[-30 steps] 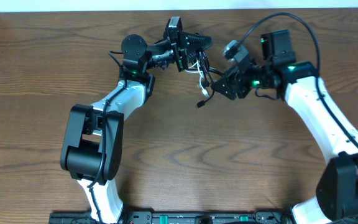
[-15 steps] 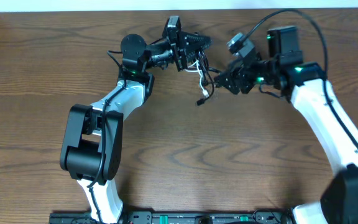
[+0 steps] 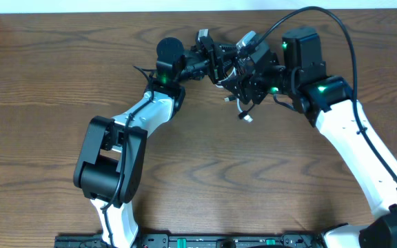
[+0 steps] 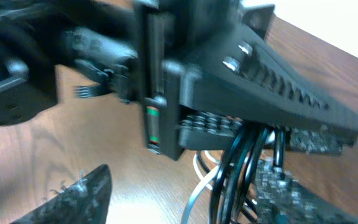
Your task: Untangle cables
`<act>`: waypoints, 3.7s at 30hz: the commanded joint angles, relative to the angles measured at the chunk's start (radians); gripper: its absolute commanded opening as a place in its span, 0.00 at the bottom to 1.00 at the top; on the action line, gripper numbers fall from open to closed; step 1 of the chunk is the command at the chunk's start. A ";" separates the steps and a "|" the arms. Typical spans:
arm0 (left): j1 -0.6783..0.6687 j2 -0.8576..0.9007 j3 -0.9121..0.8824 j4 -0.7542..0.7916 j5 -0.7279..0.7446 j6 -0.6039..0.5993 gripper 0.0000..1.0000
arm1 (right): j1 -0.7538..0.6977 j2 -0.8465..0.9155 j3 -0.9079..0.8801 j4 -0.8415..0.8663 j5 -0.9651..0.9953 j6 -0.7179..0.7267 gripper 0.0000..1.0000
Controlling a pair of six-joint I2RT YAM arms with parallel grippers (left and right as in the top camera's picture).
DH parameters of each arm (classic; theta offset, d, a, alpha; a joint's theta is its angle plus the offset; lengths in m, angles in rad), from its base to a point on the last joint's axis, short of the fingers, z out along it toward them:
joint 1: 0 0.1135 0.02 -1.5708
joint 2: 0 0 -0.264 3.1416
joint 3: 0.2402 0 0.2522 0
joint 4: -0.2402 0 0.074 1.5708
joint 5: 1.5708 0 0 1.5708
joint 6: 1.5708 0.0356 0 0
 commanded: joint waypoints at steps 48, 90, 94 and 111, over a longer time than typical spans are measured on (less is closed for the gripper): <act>0.004 -0.010 0.012 -0.087 0.101 0.013 0.07 | -0.008 0.057 0.011 0.017 0.266 0.025 0.66; 0.120 -0.041 0.012 -0.113 0.379 0.538 0.62 | -0.204 0.020 0.011 -0.024 0.032 0.316 0.01; 0.095 -0.041 0.012 -0.364 0.279 0.739 0.69 | -0.204 0.020 0.011 -0.045 0.058 0.315 0.01; 0.028 -0.152 0.042 -1.052 -0.327 1.102 0.88 | -0.203 0.020 0.011 -0.060 0.109 0.315 0.01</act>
